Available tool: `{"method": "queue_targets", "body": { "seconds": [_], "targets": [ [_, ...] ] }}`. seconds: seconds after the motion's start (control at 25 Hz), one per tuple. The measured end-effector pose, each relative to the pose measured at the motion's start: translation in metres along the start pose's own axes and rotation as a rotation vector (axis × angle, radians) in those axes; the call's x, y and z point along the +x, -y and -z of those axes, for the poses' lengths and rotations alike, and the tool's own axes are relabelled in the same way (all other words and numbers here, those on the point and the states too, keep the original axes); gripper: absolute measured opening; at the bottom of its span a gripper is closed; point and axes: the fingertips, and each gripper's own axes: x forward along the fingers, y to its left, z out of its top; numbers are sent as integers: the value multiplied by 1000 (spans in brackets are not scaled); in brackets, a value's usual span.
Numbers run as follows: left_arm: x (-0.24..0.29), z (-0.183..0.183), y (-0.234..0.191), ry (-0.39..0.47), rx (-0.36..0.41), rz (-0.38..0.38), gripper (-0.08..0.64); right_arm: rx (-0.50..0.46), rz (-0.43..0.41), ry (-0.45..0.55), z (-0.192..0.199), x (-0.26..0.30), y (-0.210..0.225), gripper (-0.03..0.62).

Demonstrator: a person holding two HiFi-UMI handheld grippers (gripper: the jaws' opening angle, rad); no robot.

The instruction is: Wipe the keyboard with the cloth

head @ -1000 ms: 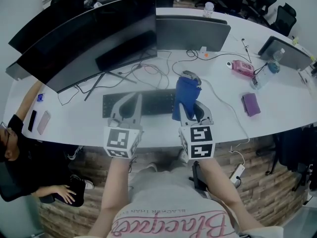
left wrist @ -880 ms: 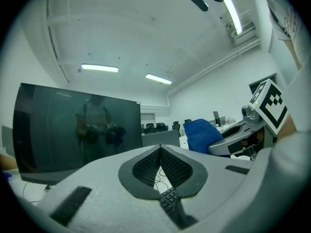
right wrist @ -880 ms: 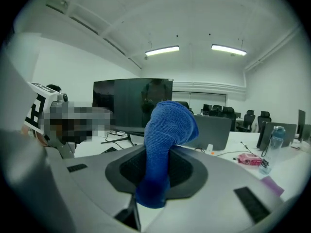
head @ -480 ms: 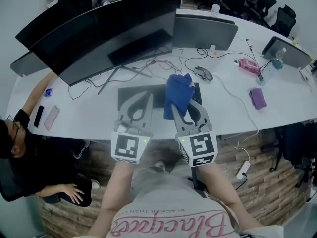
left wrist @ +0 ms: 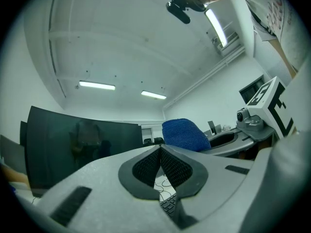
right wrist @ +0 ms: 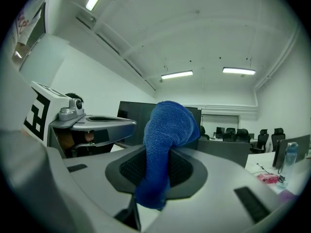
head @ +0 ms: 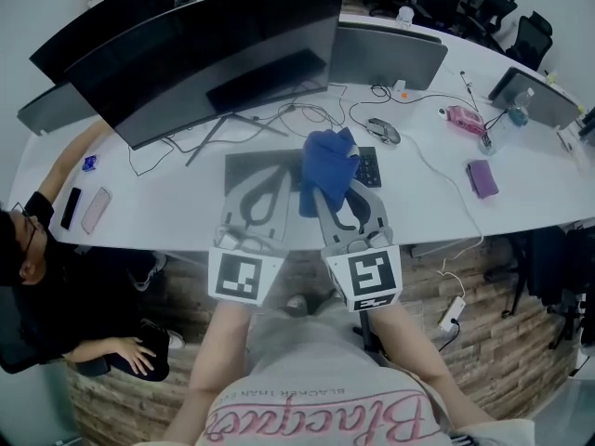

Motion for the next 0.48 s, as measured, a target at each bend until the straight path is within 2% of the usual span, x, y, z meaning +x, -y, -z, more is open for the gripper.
{"method": "queue_targets", "body": {
  "seconds": [0.48],
  "targets": [
    [6,-5,22,7,-17,-39,5,-39,-32,19,-9,-17,8,87]
  ]
}}
